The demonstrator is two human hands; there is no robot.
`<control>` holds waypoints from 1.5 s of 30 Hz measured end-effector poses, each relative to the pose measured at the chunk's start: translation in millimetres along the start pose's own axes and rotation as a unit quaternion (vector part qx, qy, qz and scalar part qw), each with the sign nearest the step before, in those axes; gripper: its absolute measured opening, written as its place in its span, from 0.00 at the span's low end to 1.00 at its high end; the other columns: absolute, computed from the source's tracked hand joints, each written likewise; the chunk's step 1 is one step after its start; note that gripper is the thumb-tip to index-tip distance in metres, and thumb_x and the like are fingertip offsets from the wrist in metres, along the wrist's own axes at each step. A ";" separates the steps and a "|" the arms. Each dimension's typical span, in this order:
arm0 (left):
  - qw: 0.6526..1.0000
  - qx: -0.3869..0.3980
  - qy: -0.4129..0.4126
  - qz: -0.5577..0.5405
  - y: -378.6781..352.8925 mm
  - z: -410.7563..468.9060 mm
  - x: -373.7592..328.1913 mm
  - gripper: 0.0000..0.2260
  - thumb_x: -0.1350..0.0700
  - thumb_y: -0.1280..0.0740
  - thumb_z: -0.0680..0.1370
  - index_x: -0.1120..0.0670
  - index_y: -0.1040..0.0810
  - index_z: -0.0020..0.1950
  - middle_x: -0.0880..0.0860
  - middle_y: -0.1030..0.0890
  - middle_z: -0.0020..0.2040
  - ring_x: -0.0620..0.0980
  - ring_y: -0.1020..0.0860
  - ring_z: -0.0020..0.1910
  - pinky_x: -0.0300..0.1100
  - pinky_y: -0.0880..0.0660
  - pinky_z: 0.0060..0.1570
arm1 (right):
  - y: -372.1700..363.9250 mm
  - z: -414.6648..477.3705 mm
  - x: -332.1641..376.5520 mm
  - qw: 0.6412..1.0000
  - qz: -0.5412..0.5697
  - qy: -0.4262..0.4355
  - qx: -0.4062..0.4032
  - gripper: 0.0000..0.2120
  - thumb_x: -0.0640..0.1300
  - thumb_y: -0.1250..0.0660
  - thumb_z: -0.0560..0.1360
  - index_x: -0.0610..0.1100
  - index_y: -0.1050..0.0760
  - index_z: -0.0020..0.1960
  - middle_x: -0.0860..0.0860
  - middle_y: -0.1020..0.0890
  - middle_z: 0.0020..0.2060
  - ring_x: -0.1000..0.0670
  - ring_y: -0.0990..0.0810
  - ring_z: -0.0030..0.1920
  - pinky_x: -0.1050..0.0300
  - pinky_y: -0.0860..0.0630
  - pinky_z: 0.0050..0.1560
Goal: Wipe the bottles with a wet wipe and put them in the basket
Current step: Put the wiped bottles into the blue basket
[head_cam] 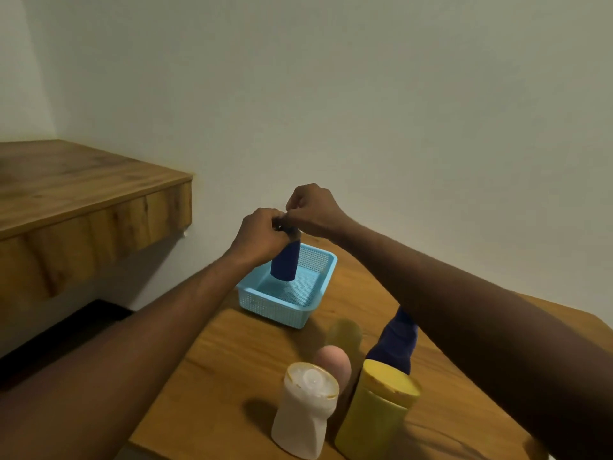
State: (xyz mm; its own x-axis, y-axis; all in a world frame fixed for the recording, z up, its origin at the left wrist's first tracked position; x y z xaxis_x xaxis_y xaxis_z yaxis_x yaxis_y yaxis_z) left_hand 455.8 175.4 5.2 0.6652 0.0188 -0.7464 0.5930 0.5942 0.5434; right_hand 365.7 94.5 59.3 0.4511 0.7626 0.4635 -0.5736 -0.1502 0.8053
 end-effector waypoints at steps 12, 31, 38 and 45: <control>1.000 0.000 0.000 -0.007 -19.3 18.3 17.7 0.10 0.61 0.27 0.76 0.58 0.16 0.57 0.54 0.15 0.52 0.49 0.20 0.50 0.34 0.28 0.42 | -23.5 14.7 -30.4 0.999 -0.028 0.008 -0.019 0.08 0.42 0.29 0.73 0.38 0.21 0.47 0.45 0.17 0.46 0.47 0.20 0.48 0.53 0.22 0.45; 0.995 0.066 0.065 0.048 -17.1 11.0 9.7 0.18 0.57 0.28 0.78 0.60 0.26 0.66 0.59 0.22 0.65 0.49 0.28 0.54 0.43 0.29 0.49 | -12.2 8.8 -28.0 0.997 -0.062 0.004 0.050 0.20 0.39 0.28 0.73 0.42 0.23 0.64 0.45 0.23 0.66 0.46 0.23 0.62 0.59 0.29 0.52; 0.997 0.079 0.001 0.019 3.7 -10.4 -30.3 0.20 0.54 0.25 0.77 0.55 0.23 0.68 0.49 0.20 0.62 0.49 0.24 0.59 0.45 0.25 0.56 | 45.8 -31.8 -3.5 0.999 -0.021 0.010 0.040 0.12 0.37 0.28 0.75 0.38 0.18 0.58 0.46 0.17 0.56 0.51 0.20 0.54 0.66 0.29 0.44; 0.982 0.186 -0.028 0.005 -13.4 -75.4 -104.2 0.18 0.52 0.24 0.77 0.54 0.19 0.65 0.48 0.18 0.57 0.48 0.20 0.56 0.39 0.22 0.50 | 104.4 -117.1 -26.9 0.995 0.026 -0.041 0.085 0.05 0.36 0.30 0.75 0.38 0.15 0.47 0.50 0.15 0.39 0.56 0.21 0.38 0.63 0.26 0.37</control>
State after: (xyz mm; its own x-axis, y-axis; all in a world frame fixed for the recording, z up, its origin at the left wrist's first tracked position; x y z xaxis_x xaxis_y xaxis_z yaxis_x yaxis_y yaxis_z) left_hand 344.3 226.2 46.7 0.6901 -0.0275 -0.7231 0.7036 0.2591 0.6616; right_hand 213.6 132.0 87.6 0.4818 0.6985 0.5291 -0.4763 -0.2981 0.8272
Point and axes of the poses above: each hand's wrist, its own z-axis towards the middle knuckle, its own y-axis out of the back of the hand, x = y × z, the point moved 3 cm from there along z, towards the middle knuckle
